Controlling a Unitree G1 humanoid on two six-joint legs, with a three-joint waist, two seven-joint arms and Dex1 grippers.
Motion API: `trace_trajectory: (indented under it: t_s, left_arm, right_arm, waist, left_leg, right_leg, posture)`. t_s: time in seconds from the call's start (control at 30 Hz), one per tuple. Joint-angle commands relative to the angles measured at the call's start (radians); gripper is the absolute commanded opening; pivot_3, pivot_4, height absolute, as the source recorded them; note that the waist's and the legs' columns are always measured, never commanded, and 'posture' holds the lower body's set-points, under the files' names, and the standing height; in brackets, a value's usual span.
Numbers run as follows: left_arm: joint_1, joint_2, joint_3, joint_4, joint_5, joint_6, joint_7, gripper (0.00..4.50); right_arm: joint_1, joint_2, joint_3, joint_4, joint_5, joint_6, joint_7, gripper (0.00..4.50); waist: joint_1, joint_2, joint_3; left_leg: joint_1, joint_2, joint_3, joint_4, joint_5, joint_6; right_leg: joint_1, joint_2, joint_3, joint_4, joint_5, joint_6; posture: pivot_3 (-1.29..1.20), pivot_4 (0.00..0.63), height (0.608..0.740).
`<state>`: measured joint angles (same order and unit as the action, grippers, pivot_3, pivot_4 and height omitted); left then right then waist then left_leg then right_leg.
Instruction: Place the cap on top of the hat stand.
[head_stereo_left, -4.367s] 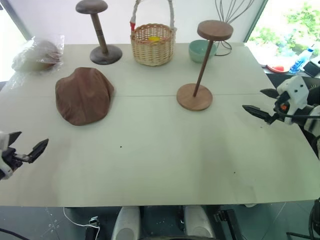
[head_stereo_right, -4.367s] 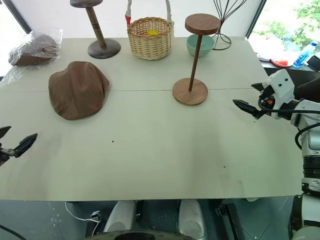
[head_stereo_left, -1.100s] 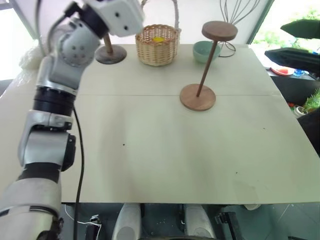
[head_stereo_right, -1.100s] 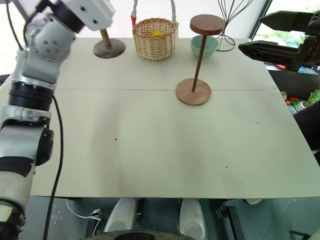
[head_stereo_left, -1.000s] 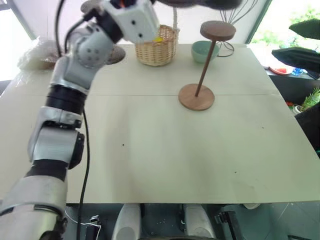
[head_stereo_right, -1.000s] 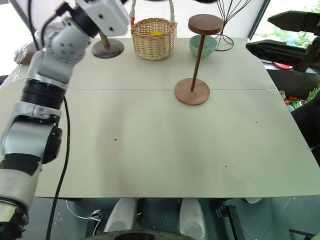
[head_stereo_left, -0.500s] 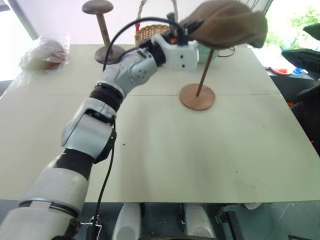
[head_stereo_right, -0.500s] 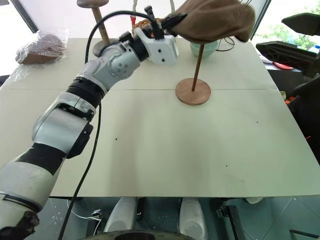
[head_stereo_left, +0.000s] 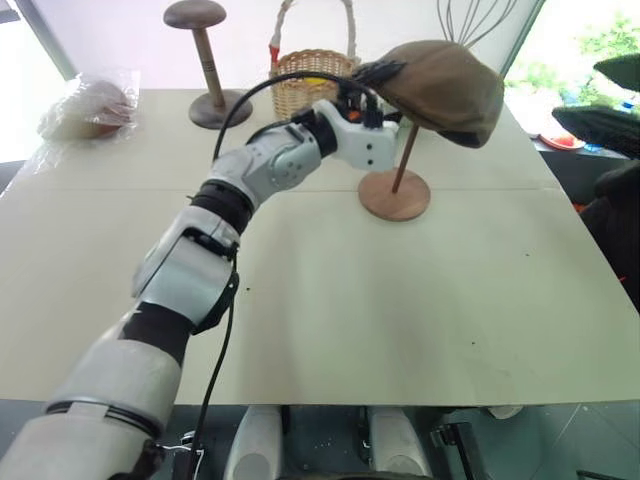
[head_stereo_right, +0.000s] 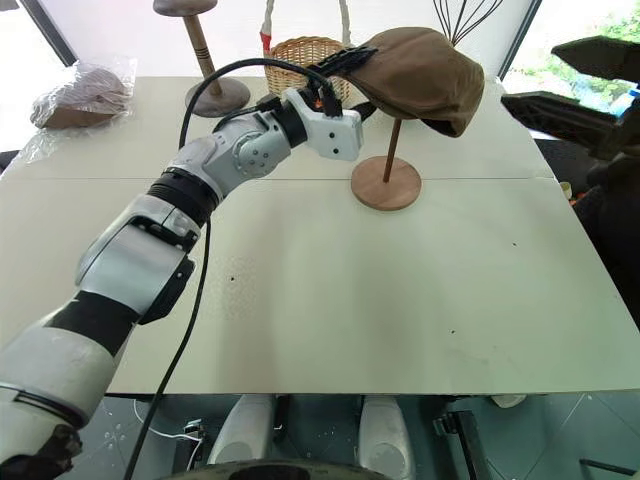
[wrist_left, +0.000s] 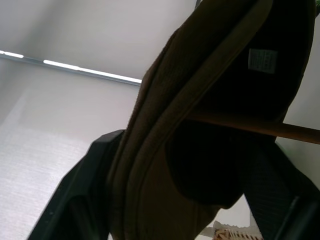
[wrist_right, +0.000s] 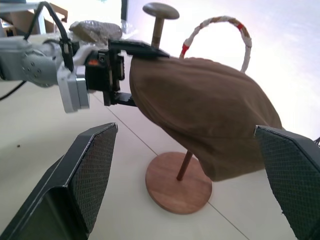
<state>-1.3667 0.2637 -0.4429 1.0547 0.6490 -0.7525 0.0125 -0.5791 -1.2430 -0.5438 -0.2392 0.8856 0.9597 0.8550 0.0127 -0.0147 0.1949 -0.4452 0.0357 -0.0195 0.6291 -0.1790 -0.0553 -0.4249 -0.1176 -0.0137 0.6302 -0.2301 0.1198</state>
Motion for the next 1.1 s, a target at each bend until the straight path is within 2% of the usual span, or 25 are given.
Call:
trace_trajectory:
  t_s: [0.03,0.23,0.33,0.47,0.6,0.7,0.77,0.83,0.93,1.1]
  left_arm:
    - [0.023,0.044,0.08,-0.108,-0.136,-0.014,-0.116,4.47]
    - [0.149,0.171,0.144,-0.361,-0.349,0.005,-0.414,4.47]
    - [0.199,0.241,0.182,-0.459,-0.454,0.078,-0.552,4.47]
    - [0.212,0.309,0.275,-0.537,-0.738,0.383,-0.859,4.47]
    - [0.186,0.422,0.369,-0.633,-1.079,0.975,-1.233,4.47]
    - [0.134,0.521,0.375,-0.632,-1.19,1.29,-1.437,4.47]
    - [0.103,0.577,0.367,-0.612,-1.238,1.405,-1.574,4.47]
    - [0.093,0.644,0.33,-0.624,-1.334,1.47,-1.623,4.47]
    - [0.021,0.63,0.316,-0.522,-1.286,1.499,-1.627,4.47]
    - [-0.03,0.631,0.279,-0.452,-1.272,1.448,-1.627,4.47]
  right_arm:
    - [0.02,-0.015,0.005,-0.056,-0.041,-0.057,0.008,4.5]
    - [0.067,-0.008,0.03,-0.134,-0.08,-0.096,0.006,4.5]
    - [0.045,0.002,0.073,-0.168,-0.101,-0.105,-0.036,4.5]
    - [-0.002,0.003,0.198,-0.267,-0.178,-0.138,-0.118,4.5]
    - [-0.121,0.066,0.372,-0.358,-0.252,-0.105,-0.245,4.5]
    - [-0.238,0.145,0.502,-0.364,-0.338,-0.069,-0.329,4.5]
    - [-0.314,0.197,0.592,-0.352,-0.408,-0.056,-0.366,4.5]
    - [-0.371,0.236,0.681,-0.333,-0.491,-0.07,-0.375,4.5]
    - [-0.429,0.289,0.782,-0.283,-0.6,-0.104,-0.371,4.5]
    - [-0.521,0.386,0.936,-0.195,-0.786,-0.166,-0.364,4.5]
  waist:
    - [0.0,0.0,0.0]
    - [-0.002,0.001,0.0]
    - [-0.001,0.001,0.0]
    - [-0.004,0.001,0.0]
    - [-0.014,0.001,0.0]
    - [-0.029,0.0,0.0]
    - [-0.032,0.0,0.001]
    - [-0.035,0.0,0.001]
    - [-0.024,0.0,0.001]
    - [-0.031,0.0,0.001]
  left_leg:
    - [0.0,0.0,0.0,0.0,0.0,0.0]
    - [0.0,0.0,0.0,0.0,0.0,0.0]
    - [0.001,0.0,0.0,0.0,0.0,0.0]
    - [0.001,0.0,0.001,0.001,0.0,0.0]
    - [0.001,0.0,0.001,0.0,0.0,0.0]
    - [0.0,0.001,0.0,0.001,0.0,0.0]
    - [0.0,0.001,0.0,0.001,0.0,0.0]
    - [0.0,0.001,0.0,0.0,0.0,0.0]
    - [0.0,0.001,0.0,-0.001,0.0,0.0]
    - [0.0,0.001,0.001,0.001,0.0,0.0]
  right_leg:
    - [0.0,0.0,0.0,0.0,0.0,0.0]
    - [0.0,0.0,0.0,0.0,0.001,0.003]
    - [0.0,0.0,0.0,0.001,0.002,0.002]
    - [0.0,0.0,0.001,0.001,0.001,-0.001]
    - [0.0,0.0,0.001,0.0,0.0,-0.001]
    - [0.0,0.0,0.001,0.0,0.0,-0.001]
    - [0.0,0.001,0.001,0.001,0.0,0.0]
    - [-0.001,0.001,0.001,0.001,0.0,-0.001]
    - [-0.001,0.001,0.001,0.002,-0.001,-0.001]
    - [-0.002,0.002,0.002,0.002,-0.001,0.0]
  posture:
    - [0.0,0.15,0.728]
    - [0.0,0.15,0.728]
    - [0.0,0.15,0.728]
    - [0.0,0.15,0.728]
    - [0.0,0.15,0.728]
    - [0.0,0.15,0.728]
    - [0.0,0.15,0.728]
    - [0.0,0.15,0.728]
    - [0.0,0.15,0.728]
    - [0.0,0.15,0.728]
